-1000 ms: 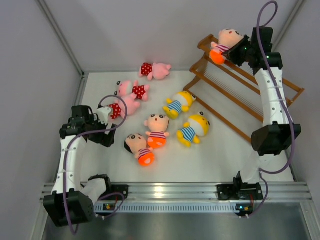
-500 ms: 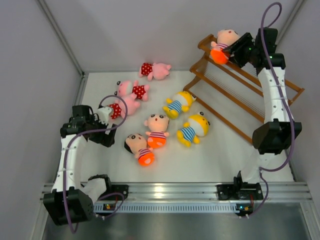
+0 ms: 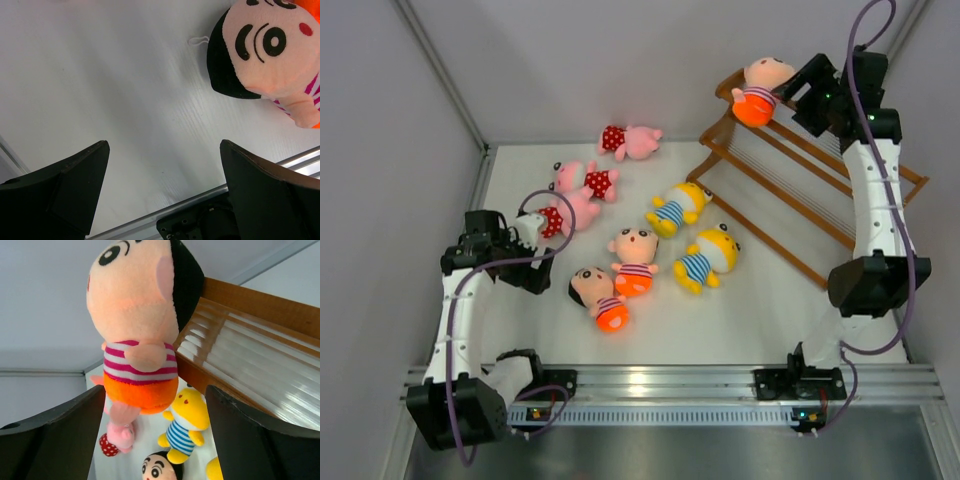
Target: Place and organize the stuffed toys onto the shelf
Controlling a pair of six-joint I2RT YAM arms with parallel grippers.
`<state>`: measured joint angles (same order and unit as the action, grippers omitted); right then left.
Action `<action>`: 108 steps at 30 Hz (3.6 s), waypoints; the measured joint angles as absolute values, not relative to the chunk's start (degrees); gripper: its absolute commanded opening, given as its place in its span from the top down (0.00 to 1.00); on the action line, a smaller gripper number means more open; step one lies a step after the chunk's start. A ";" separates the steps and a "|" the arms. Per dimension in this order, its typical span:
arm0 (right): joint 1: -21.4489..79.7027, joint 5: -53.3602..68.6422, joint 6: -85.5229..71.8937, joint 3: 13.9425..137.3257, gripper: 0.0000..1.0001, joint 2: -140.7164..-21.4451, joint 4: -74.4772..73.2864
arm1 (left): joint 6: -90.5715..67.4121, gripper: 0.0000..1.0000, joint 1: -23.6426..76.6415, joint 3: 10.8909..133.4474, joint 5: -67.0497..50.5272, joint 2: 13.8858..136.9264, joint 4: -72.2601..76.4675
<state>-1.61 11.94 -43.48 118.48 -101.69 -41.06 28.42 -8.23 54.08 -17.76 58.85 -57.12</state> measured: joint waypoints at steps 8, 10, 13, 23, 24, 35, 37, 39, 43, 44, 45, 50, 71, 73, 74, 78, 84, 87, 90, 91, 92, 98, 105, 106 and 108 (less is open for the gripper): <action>-0.84 10.46 -30.20 108.77 0.19 -86.87 -37.19 | 28.47 0.02 -8.23 53.98 -18.37 59.44 -57.10; 1.15 10.37 -24.29 101.93 0.23 -79.35 -34.65 | 28.49 0.02 -8.23 53.87 -18.50 59.61 -57.12; 7.79 11.62 -16.03 90.85 0.25 -68.10 -29.54 | 28.49 0.02 -8.23 53.87 -18.63 60.34 -57.12; 44.31 13.80 7.46 52.29 0.22 -61.54 -8.23 | 28.18 0.02 -8.23 53.87 -18.31 62.76 -57.10; 46.59 13.85 9.58 50.19 0.21 -64.29 -7.66 | 28.14 0.02 -8.23 53.87 -18.15 62.78 -57.10; 55.77 11.31 24.80 56.03 0.20 -88.42 -4.67 | 27.11 0.02 -8.23 53.41 -16.80 63.18 -57.10; 55.75 8.95 25.56 59.24 0.21 -92.71 -5.67 | 27.05 0.02 -8.23 53.39 -16.60 63.26 -57.10; 55.75 6.17 26.00 62.65 0.24 -97.17 -6.98 | 26.96 0.02 -8.23 53.39 -16.56 63.26 -57.10; 55.75 2.92 27.09 66.65 0.71 -102.56 -9.58 | 26.89 0.02 -8.23 53.39 -16.60 63.26 -57.12; 55.75 2.61 26.83 67.48 0.78 -103.13 -10.46 | 26.89 0.02 -8.23 53.39 -16.62 63.26 -57.12; 55.75 2.13 26.35 68.34 0.89 -103.35 -11.55 | 26.89 0.02 -8.23 53.39 -16.62 63.24 -57.12; 55.75 2.46 24.60 71.66 1.00 -101.45 -17.58 | 26.89 0.02 -8.23 53.41 -16.67 63.26 -57.10; 33.87 -14.26 28.60 123.35 1.00 -77.89 -57.08 | 26.55 0.02 -8.19 54.33 -17.06 62.04 -57.12; 28.42 -16.47 31.14 119.24 1.00 -76.05 -55.29 | 26.57 0.02 -8.19 54.33 -17.08 61.89 -57.10; 25.63 -16.10 32.27 117.03 1.00 -75.42 -54.57 | 26.57 0.02 -8.19 54.33 -17.08 61.87 -57.12; 13.78 -8.45 35.05 110.34 1.00 -76.90 -51.20 | 26.57 0.02 -8.19 54.33 -17.08 61.87 -57.12; 3.84 2.48 37.58 105.30 1.00 -81.56 -46.39 | 26.61 0.02 -8.19 54.33 -17.10 61.87 -57.12; 0.32 9.34 37.76 105.32 1.00 -82.59 -43.48 | 26.61 0.02 -8.19 54.33 -17.10 61.87 -57.12; -3.40 15.03 38.22 105.36 1.00 -82.81 -41.06 | 26.61 0.02 -8.19 54.33 -17.10 61.89 -57.12; -4.21 16.78 38.63 105.41 1.00 -82.89 -40.88 | 26.61 0.02 -8.19 54.33 -17.10 61.95 -57.12; -4.71 18.15 39.07 105.41 1.00 -83.07 -40.77 | 26.61 0.02 -8.19 54.33 -17.10 62.04 -57.12; -4.73 21.39 41.56 104.84 1.00 -84.82 -40.16 | 26.61 0.02 -8.19 54.33 -17.17 62.70 -57.12; -4.78 21.10 44.88 100.84 1.00 -86.06 -38.35 | 26.61 0.02 -8.19 54.33 -17.12 63.26 -57.12; -4.78 21.12 45.36 100.44 1.00 -86.04 -37.95 | 26.61 0.02 -8.19 54.33 -17.10 63.26 -57.12; -4.78 21.10 45.95 99.74 0.95 -85.89 -36.58 | 26.61 0.02 -8.19 54.33 -17.12 63.26 -57.12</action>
